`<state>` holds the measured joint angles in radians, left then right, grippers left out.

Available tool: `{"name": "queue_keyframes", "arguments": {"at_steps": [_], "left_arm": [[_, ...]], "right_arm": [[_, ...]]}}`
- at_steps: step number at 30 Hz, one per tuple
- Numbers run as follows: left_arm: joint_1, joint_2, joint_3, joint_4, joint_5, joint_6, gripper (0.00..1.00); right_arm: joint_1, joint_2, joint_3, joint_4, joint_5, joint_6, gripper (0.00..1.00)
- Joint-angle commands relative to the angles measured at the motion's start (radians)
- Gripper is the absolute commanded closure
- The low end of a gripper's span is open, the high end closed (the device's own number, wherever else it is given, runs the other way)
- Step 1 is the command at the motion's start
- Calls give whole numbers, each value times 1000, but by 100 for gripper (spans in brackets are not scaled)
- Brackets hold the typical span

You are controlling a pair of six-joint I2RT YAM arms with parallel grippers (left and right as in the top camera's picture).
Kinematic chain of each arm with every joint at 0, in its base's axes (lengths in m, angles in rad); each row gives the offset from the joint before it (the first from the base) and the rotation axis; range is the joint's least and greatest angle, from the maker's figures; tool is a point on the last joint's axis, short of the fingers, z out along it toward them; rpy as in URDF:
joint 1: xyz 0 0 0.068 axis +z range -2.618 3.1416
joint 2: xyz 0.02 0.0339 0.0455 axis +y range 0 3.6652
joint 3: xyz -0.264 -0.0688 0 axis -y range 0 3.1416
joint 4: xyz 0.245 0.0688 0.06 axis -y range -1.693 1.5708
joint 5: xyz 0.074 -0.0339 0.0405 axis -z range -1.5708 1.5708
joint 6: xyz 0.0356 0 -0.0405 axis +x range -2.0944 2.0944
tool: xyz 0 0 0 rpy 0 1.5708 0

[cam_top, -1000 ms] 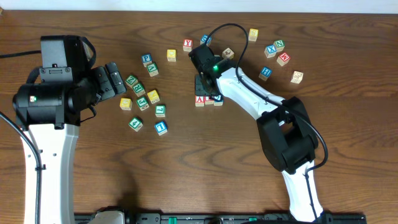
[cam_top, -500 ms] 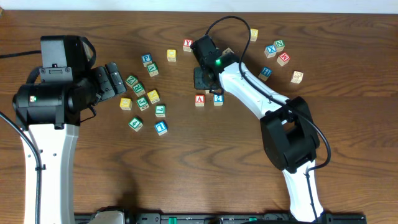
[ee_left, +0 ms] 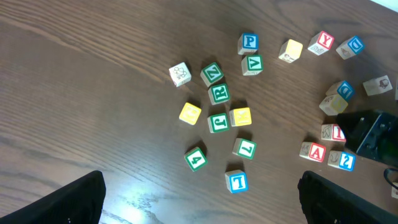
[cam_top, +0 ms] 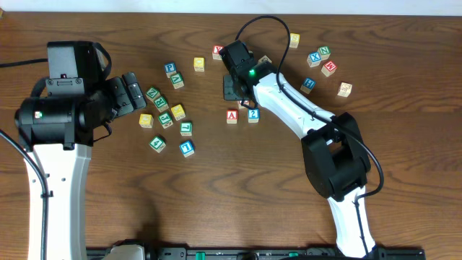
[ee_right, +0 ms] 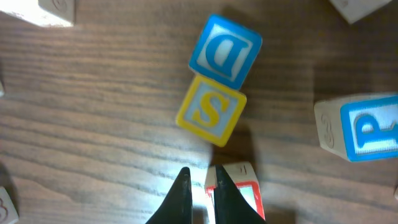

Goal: Spell out AI2

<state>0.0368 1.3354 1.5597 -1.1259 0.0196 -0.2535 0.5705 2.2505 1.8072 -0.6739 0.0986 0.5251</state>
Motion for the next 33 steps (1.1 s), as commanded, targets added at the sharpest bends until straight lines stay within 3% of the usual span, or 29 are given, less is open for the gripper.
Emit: {"name": "queue_keyframes", "arguments": {"at_steps": [1,5,33], "left_arm": [[3,9,-4,-3,-13,17,2],[3,9,-4,-3,-13,17,2],[3,9,-4,-3,-13,17,2]], "right_arm": [[-3,-16,16,17,42,-26,95],[-12,3,16,20,53,-26,99],[-21,53,16,25,52,-45,99]]}}
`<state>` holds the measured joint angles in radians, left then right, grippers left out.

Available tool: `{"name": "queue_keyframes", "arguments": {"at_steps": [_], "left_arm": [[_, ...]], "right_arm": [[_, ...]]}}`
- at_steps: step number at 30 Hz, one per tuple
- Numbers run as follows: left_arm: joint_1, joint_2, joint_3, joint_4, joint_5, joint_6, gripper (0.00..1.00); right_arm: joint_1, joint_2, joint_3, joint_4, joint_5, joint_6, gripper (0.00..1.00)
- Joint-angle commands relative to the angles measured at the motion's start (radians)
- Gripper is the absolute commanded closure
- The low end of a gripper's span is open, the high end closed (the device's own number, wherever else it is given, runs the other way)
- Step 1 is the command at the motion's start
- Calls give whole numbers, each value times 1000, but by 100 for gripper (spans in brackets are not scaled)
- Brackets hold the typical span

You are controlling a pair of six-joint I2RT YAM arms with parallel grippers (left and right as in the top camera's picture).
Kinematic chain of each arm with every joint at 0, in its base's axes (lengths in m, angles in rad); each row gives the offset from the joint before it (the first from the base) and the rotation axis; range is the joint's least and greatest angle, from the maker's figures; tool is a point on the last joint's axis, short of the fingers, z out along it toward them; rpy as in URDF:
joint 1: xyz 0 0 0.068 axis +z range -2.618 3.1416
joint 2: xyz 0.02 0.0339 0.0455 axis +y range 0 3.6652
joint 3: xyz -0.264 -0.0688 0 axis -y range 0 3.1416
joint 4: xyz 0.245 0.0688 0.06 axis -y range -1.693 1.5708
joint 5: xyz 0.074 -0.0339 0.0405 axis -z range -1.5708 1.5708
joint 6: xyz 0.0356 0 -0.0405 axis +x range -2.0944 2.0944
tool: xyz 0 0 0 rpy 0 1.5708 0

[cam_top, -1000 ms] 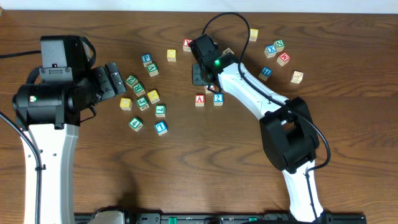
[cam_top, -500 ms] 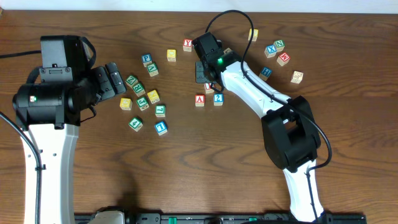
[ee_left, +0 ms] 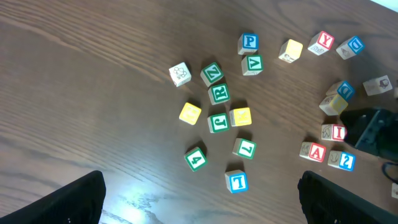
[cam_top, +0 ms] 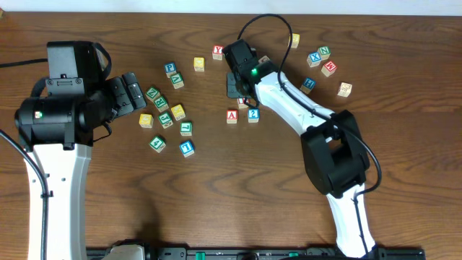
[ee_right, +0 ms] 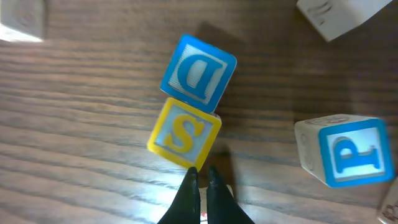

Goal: Spell out AI2

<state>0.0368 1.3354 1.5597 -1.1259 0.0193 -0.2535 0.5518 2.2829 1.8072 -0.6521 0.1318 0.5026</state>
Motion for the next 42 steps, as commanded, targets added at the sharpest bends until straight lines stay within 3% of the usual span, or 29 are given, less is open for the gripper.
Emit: {"name": "queue_keyframes", "arguments": {"at_steps": [1,42], "left_arm": [[3,9,-4,-3,-12,17,2],[3,8,-4,-3,-12,17,2]], "right_arm": [[-2,23,16,3,19,-30,99],[1,31,16,-87,-64,-27,99]]}}
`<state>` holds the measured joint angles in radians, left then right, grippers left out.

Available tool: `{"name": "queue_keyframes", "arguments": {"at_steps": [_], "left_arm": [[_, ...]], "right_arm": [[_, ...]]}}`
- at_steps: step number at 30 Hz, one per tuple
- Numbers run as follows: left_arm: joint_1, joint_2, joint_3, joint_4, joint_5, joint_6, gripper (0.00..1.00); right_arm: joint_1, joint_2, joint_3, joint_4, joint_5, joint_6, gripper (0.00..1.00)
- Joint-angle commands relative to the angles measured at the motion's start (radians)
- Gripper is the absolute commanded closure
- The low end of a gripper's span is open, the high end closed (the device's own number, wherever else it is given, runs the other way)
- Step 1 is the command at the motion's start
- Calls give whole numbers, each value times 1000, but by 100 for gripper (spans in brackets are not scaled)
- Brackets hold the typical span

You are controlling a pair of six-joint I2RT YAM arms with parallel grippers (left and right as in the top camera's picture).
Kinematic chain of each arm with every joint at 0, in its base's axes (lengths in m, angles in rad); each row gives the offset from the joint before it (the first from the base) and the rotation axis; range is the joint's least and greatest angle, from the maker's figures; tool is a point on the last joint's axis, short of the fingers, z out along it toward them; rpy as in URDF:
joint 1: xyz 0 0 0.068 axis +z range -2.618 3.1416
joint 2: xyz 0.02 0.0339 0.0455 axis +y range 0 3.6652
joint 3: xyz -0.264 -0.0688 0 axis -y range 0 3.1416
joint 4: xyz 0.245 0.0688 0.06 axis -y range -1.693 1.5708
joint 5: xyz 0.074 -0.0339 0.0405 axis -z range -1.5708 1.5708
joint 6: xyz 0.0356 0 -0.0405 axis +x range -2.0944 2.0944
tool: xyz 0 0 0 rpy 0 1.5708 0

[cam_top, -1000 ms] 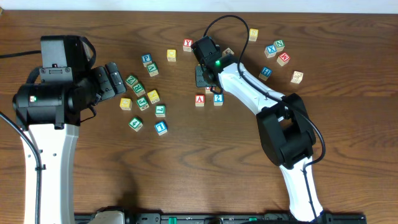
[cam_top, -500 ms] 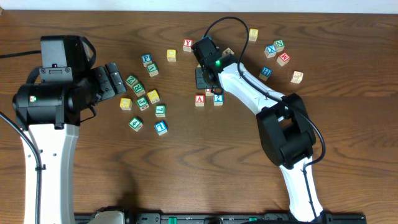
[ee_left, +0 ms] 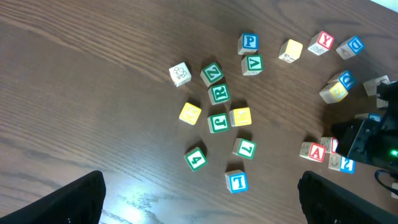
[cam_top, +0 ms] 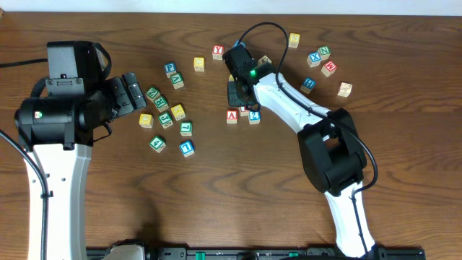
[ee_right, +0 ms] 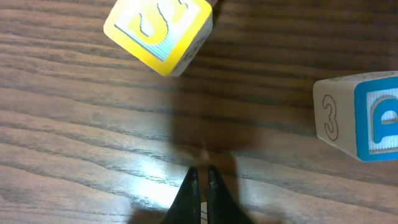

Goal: Spell out AI2

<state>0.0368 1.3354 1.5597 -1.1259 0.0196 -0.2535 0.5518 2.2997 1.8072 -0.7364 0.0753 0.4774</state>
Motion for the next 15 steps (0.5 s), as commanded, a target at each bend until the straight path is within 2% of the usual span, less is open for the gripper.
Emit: {"name": "queue_keyframes", "arguments": {"at_steps": [1,15], "left_arm": [[3,9,-4,-3,-13,17,2],[3,9,-4,-3,-13,17,2]], "right_arm": [[2,14,16,-3,-8,1,99],[8,14,16,-12,-8,54,99]]}}
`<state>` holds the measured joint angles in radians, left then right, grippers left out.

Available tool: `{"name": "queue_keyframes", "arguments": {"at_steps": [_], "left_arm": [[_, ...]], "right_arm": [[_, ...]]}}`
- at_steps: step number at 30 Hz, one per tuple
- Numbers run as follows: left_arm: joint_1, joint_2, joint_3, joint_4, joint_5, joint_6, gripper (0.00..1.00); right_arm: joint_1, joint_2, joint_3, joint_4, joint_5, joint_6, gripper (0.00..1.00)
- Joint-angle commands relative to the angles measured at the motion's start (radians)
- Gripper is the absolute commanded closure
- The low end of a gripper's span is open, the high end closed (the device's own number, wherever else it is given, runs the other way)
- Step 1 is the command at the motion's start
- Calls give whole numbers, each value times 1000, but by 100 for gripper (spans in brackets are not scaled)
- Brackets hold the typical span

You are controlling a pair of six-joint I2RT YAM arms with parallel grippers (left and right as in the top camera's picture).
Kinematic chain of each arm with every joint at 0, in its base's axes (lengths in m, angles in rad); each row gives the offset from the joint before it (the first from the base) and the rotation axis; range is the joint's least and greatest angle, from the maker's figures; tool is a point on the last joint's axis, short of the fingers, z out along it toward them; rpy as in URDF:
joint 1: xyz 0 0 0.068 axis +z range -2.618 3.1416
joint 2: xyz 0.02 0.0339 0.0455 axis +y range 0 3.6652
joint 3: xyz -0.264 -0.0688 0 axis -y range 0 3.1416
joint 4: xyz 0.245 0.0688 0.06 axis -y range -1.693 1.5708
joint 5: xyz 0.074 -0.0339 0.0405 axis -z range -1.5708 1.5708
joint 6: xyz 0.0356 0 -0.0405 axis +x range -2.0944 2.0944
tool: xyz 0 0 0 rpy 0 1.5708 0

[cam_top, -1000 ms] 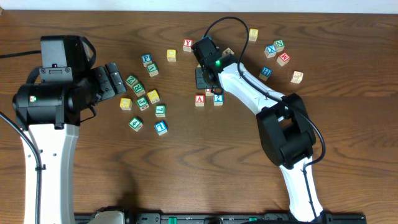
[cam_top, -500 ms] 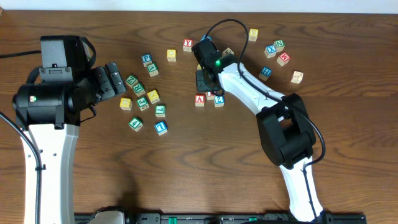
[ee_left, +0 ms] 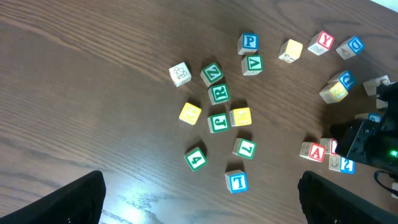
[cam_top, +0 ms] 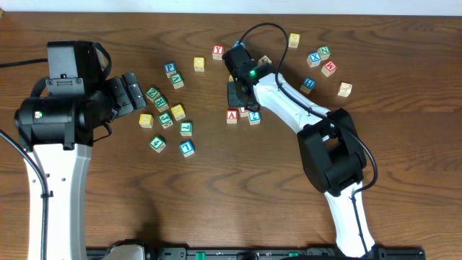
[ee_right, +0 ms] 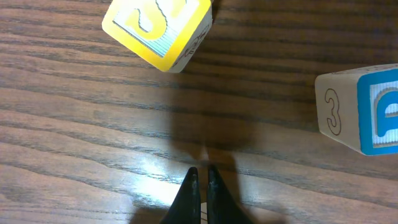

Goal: Spell out AI2

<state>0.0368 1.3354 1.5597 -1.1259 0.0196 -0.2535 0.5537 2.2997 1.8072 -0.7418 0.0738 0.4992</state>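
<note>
Near the table's middle, the red A block [cam_top: 232,115] and the blue 2 block [cam_top: 253,116] stand in a row. The red I block [ee_left: 328,145] peeks out between and just behind them, mostly covered by my right gripper [ee_right: 201,169]. That gripper is shut with nothing between its fingers and points down at the I block's far side. A sliver of white block shows under its fingertips [ee_right: 191,177]. My left gripper [cam_top: 132,90] hangs open high over the left of the table, holding nothing.
A yellow S block [ee_right: 158,28] and a blue block with a 3 on its side [ee_right: 364,109] lie just beyond the right gripper. A cluster of green, yellow and blue blocks [ee_left: 219,118] sits at centre left. More blocks [cam_top: 321,59] are scattered at the back right.
The right wrist view has shifted by a hair. The blocks and both arms otherwise stand where they were.
The right gripper's fingers were slightly parted beside the red I block, which lay a little behind the A and 2. Then they were shut at that block. Now the gripper sits nearer the front, the I block stands against the A and 2, and S and D lie farther back.
</note>
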Motion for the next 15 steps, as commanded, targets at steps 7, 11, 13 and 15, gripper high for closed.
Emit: {"name": "queue_keyframes", "arguments": {"at_steps": [7,11,13,15], "left_arm": [[3,9,-4,-3,-13,17,2],[3,9,-4,-3,-13,17,2],[3,9,-4,-3,-13,17,2],[3,9,-4,-3,-13,17,2]], "right_arm": [[6,14,16,-27,-22,47,99],[6,14,16,-40,-29,47,99],[6,14,16,-42,-29,47,99],[6,14,16,-44,-36,47,99]]}}
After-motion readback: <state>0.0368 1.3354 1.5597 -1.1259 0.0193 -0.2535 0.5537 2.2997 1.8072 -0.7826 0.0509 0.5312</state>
